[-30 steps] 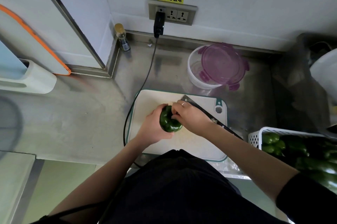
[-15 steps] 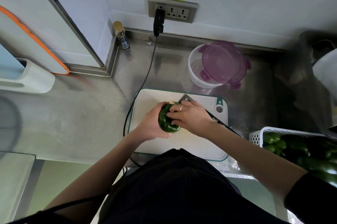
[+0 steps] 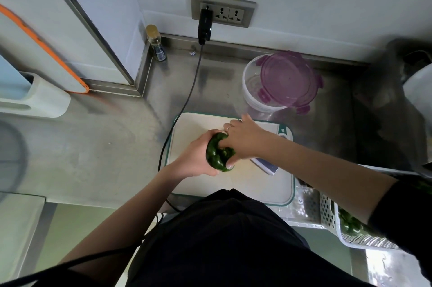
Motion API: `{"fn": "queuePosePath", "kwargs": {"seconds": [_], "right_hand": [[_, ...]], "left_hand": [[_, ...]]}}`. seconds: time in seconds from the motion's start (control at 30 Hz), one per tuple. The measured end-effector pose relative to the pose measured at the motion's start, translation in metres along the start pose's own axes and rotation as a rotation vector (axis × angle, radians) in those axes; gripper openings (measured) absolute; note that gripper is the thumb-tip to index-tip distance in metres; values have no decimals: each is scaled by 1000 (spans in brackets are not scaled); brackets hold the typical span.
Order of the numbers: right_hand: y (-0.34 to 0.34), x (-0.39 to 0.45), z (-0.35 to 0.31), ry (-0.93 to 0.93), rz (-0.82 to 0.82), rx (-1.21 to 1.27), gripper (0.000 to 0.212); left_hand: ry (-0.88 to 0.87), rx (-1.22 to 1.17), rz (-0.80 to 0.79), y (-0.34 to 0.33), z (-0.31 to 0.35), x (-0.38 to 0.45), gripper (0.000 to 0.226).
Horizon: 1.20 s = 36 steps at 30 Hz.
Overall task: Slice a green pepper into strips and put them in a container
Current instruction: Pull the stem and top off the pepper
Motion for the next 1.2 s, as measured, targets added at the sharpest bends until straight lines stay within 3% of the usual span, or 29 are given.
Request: {"fn": "queuePosePath", "kwargs": {"seconds": [0.07, 0.3, 0.43, 0.6, 0.83, 0.97, 1.2], "right_hand": [[-4, 2, 1, -6, -27, 3, 49], [2, -6, 3, 39, 101, 173, 41], [-9, -17, 12, -65, 154, 147, 57], [-19, -20, 17, -159, 105, 366, 60], [-21, -13, 10, -289, 123, 235, 60], [-21, -18, 8, -255, 168, 216, 58], [-16, -26, 12, -221, 386, 9, 53]], "left_hand": [[-7, 30, -21, -3, 2, 2, 94], [-23, 59, -3, -1, 2, 3, 90], [-36, 62, 19, 1, 6, 1, 94], [-31, 87, 10, -1, 7, 3, 97], [-3, 61, 65, 1, 7, -3, 95], [-11, 91, 23, -2, 6, 0, 95], [-4, 105, 19, -1, 7, 4, 93]]}}
Point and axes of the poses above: each hand's wrist, its own x-axis towards the middle knuckle, its own y-axis out of the back of the hand, z = x × y, the point moved 10 cm from there along x, towards the middle knuckle, and after that the axes turned 8 degrees about x, right-handed, at the moved point
